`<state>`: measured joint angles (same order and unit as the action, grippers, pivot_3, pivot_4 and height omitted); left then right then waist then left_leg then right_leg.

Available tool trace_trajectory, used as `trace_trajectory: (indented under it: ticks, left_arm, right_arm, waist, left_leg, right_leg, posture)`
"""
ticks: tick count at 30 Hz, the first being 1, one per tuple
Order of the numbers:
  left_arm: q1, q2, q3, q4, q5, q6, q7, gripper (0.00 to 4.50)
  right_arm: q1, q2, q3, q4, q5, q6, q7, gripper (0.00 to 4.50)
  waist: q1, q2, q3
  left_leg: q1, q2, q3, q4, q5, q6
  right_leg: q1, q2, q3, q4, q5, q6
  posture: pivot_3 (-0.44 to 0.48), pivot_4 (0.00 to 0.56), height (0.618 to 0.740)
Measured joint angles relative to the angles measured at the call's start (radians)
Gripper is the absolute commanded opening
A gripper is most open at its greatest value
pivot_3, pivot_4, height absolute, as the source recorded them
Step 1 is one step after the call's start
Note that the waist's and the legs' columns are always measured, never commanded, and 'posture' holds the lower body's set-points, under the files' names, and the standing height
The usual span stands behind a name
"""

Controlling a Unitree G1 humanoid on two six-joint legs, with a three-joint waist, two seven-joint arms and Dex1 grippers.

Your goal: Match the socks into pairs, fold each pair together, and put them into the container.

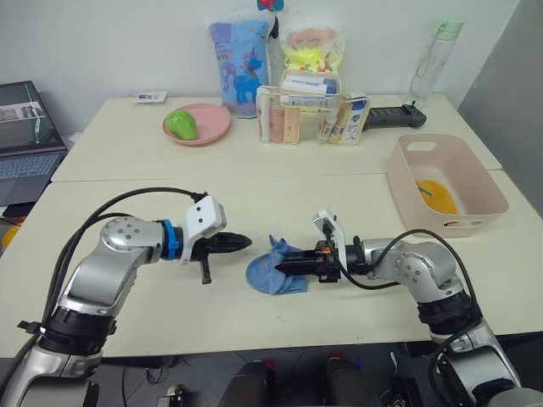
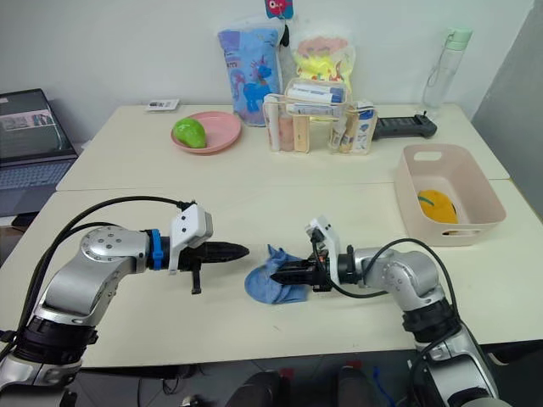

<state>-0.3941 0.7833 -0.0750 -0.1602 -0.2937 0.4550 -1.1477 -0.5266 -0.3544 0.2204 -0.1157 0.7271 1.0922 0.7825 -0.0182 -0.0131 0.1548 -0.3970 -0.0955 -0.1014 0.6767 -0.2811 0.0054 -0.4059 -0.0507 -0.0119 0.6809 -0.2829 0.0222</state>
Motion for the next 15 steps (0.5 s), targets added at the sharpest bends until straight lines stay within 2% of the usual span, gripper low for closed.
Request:
trace_trajectory:
  ticks: [2,9,12,15]
  left_arm:
    - [-0.015,-0.001,0.000,0.000,-0.005,0.004,0.002,0.00]
    - [-0.048,-0.058,-0.019,-0.039,-0.021,0.023,0.025,0.00]
    - [0.018,-0.050,-0.075,-0.080,0.000,0.005,0.019,0.00]
    - [0.091,-0.030,-0.144,-0.039,0.099,-0.091,0.031,0.00]
  right_arm:
    - [0.000,-0.001,-0.006,0.000,0.006,0.011,0.004,3.22]
    - [-0.010,-0.071,-0.127,-0.063,0.119,0.102,0.017,3.22]
    - [0.002,-0.108,-0.143,-0.067,0.094,0.104,-0.029,3.22]
    - [0.027,-0.132,-0.152,-0.066,0.071,0.104,-0.064,3.22]
  waist:
    - [-0.002,0.000,0.000]
    - [0.001,0.000,0.000]
    - [-0.001,0.000,0.000]
    - [-0.004,0.000,0.000]
  left_leg:
    - [0.000,0.000,0.000,0.000,0.000,0.000]
    - [0.000,0.000,0.000,0.000,0.000,0.000]
    - [0.000,0.000,0.001,-0.001,0.000,0.000]
    - [0.000,0.001,0.000,-0.001,0.000,0.000]
  right_leg:
    - [0.000,0.000,0.000,0.000,0.000,0.000]
    - [0.000,0.000,0.000,0.000,0.000,0.000]
    - [0.000,0.000,0.001,0.000,0.000,0.000]
    - [-0.001,0.000,0.000,0.000,0.000,0.000]
  posture:
    - [0.000,0.150,0.740]
    - [0.000,0.150,0.740]
    - [0.000,0.150,0.740]
    - [0.000,0.150,0.740]
